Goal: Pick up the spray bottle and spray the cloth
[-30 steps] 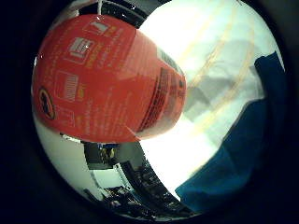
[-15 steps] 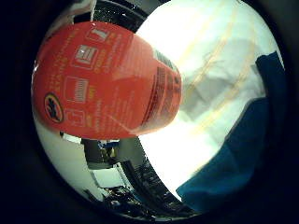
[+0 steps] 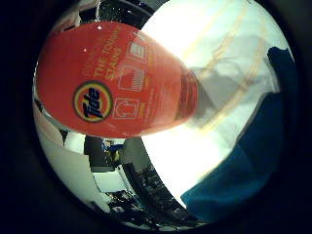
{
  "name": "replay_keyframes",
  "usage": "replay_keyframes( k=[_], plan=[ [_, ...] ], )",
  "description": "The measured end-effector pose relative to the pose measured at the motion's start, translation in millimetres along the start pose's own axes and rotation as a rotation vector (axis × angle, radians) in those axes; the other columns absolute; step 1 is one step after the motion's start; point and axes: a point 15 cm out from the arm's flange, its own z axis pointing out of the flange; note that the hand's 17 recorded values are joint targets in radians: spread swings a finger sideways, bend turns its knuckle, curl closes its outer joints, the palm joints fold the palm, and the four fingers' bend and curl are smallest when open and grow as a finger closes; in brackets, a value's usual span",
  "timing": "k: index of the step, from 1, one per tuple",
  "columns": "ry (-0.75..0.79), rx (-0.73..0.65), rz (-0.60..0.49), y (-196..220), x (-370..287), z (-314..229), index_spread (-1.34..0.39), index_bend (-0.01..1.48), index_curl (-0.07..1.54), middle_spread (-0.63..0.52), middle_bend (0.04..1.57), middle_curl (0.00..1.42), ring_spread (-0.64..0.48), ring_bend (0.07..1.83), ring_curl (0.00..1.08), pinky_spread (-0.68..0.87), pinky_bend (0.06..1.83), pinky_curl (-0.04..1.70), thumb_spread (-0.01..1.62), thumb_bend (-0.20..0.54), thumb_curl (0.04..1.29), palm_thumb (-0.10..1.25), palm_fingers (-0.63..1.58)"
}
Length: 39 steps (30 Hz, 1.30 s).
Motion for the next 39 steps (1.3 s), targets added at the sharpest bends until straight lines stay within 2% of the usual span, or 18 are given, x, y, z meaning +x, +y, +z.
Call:
replay_keyframes(
  k=[1,7,9,12,14,17,20,29,39],
  plan=[
    [0.0,-0.002,0.0,0,0,0,-0.34,0.17,0.76,-0.1,0.93,0.61,-0.17,1.19,0.51,-0.44,0.85,0.78,0.85,-0.031,0.6,0.79,0.85],
    [0.032,-0.038,-0.013,7,3,-2,-0.38,0.2,0.71,-0.11,0.84,0.61,-0.13,1.18,0.53,-0.3,0.74,0.82,0.96,-0.03,0.53,0.76,0.47],
    [0.04,-0.047,-0.012,8,3,-3,-0.37,0.23,0.67,-0.1,0.76,0.59,-0.11,1.06,0.49,-0.14,0.67,0.81,0.97,-0.03,0.5,0.75,0.27],
    [0.054,-0.064,-0.01,11,3,-4,-0.34,0.24,0.63,-0.06,0.63,0.53,-0.06,0.91,0.44,0.11,0.63,0.78,0.98,-0.029,0.47,0.73,0.11],
    [0.067,-0.079,-0.012,14,5,-5,-0.32,0.24,0.58,-0.03,0.56,0.49,0.0,0.81,0.39,0.26,0.57,0.71,0.98,-0.032,0.45,0.72,0.09],
    [0.075,-0.089,-0.014,16,5,-5,-0.3,0.23,0.53,-0.01,0.47,0.44,0.06,0.71,0.34,0.37,0.49,0.63,0.98,-0.029,0.44,0.71,0.11],
    [0.077,-0.09,-0.003,16,5,-6,-0.28,0.2,0.49,0.01,0.42,0.41,0.09,0.64,0.31,0.42,0.44,0.56,0.98,-0.027,0.42,0.71,0.16],
    [0.139,-0.124,0.046,21,9,-17,-0.23,0.17,0.4,0.07,0.33,0.37,0.17,0.48,0.25,0.42,0.32,0.42,1.01,-0.028,0.38,0.64,0.19],
    [0.191,-0.144,0.11,27,18,-30,-0.17,0.18,0.37,0.12,0.25,0.35,0.2,0.34,0.22,0.41,0.24,0.35,1.02,-0.028,0.34,0.59,0.22]
  ],
)
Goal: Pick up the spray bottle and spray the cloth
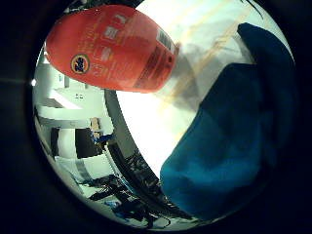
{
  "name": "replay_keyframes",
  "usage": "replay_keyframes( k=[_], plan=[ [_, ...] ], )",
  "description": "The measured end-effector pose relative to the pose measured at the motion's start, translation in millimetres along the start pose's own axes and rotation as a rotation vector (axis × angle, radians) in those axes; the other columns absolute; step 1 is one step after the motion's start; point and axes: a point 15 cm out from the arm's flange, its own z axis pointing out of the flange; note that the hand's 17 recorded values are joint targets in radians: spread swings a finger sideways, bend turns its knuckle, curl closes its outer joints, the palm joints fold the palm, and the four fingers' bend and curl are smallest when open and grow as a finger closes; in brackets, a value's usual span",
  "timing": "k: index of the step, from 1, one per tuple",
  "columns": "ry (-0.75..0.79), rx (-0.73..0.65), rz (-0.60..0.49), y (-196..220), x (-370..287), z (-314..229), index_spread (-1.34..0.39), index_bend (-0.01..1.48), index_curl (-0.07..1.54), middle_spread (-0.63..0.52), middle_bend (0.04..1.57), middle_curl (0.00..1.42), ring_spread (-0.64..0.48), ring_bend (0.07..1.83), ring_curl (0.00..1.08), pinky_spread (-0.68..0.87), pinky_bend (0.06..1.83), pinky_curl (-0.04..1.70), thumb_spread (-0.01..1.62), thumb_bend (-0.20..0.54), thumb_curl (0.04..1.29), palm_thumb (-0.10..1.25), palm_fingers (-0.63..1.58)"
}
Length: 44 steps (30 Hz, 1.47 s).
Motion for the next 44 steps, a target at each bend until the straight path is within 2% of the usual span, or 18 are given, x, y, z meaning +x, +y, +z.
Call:
replay_keyframes(
  k=[12,25,38,44],
  plan=[
    [0.077,-0.002,0.023,1,-3,-33,-0.13,0.18,0.35,0.16,0.19,0.34,0.22,0.23,0.22,0.4,0.2,0.32,1.04,-0.026,0.31,0.55,0.21],
    [0.124,0.062,-0.06,-9,-51,-85,-0.12,0.17,0.33,0.17,0.19,0.33,0.22,0.22,0.24,0.4,0.2,0.31,1.04,-0.025,0.3,0.53,0.2],
    [0.178,0.126,-0.127,37,-128,-144,-0.12,0.18,0.33,0.17,0.19,0.33,0.22,0.21,0.25,0.4,0.2,0.31,1.04,-0.025,0.3,0.52,0.21],
    [0.206,0.155,-0.125,65,-143,-167,-0.12,0.18,0.34,0.17,0.19,0.33,0.22,0.21,0.25,0.4,0.19,0.3,1.04,-0.025,0.3,0.52,0.22]
  ],
)
